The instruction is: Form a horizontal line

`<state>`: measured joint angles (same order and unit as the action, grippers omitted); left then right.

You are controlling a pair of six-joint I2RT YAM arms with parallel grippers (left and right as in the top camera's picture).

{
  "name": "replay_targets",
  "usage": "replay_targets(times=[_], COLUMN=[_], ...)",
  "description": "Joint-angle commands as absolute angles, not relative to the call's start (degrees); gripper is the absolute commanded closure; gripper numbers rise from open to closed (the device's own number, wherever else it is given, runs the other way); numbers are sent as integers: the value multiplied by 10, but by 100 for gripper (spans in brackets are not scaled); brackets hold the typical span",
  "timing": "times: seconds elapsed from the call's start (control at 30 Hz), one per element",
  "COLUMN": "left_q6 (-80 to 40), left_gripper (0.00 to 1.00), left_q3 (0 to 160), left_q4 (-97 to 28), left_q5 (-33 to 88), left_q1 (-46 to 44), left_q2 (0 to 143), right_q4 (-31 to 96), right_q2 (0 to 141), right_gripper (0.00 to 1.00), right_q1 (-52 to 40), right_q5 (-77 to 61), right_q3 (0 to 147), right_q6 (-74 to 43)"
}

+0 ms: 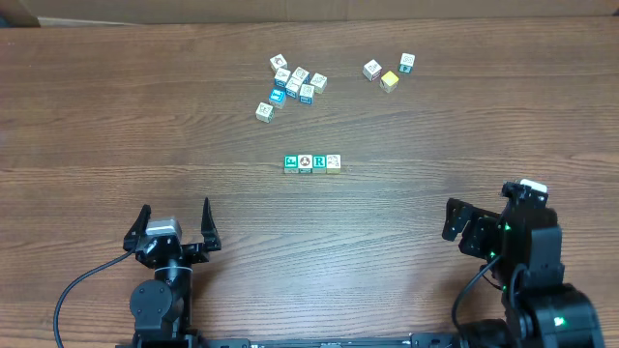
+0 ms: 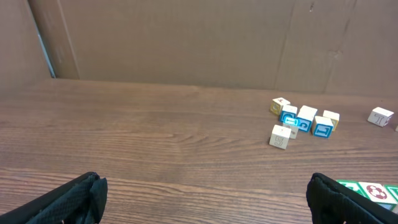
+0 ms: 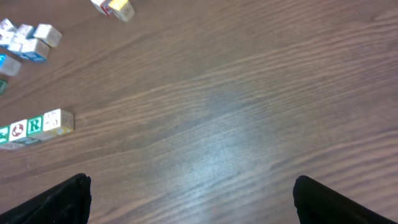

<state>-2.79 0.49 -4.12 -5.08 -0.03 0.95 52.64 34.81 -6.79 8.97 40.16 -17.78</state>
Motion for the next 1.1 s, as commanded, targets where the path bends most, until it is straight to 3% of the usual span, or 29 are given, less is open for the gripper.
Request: replay_targets(times=[0.0, 0.33, 0.7, 1.07], left_q6=[-21, -21, -21, -21], left_gripper=[1, 0, 0, 0], left_q3=[3, 3, 3, 3], left_q4=[-41, -41, -41, -41], left_q5=[-47, -47, -47, -47], left_q1=[-4, -4, -4, -4], left_q2=[2, 2, 2, 2], right_q4=[488, 345, 194, -69], right_q2=[318, 178, 120, 32], right_gripper=[0, 0, 0, 0], right_q1=[-67, -67, -67, -66], right_q5=[83, 52, 50, 22], right_q3=[361, 204, 145, 46], right_q6=[-157, -132, -130, -120])
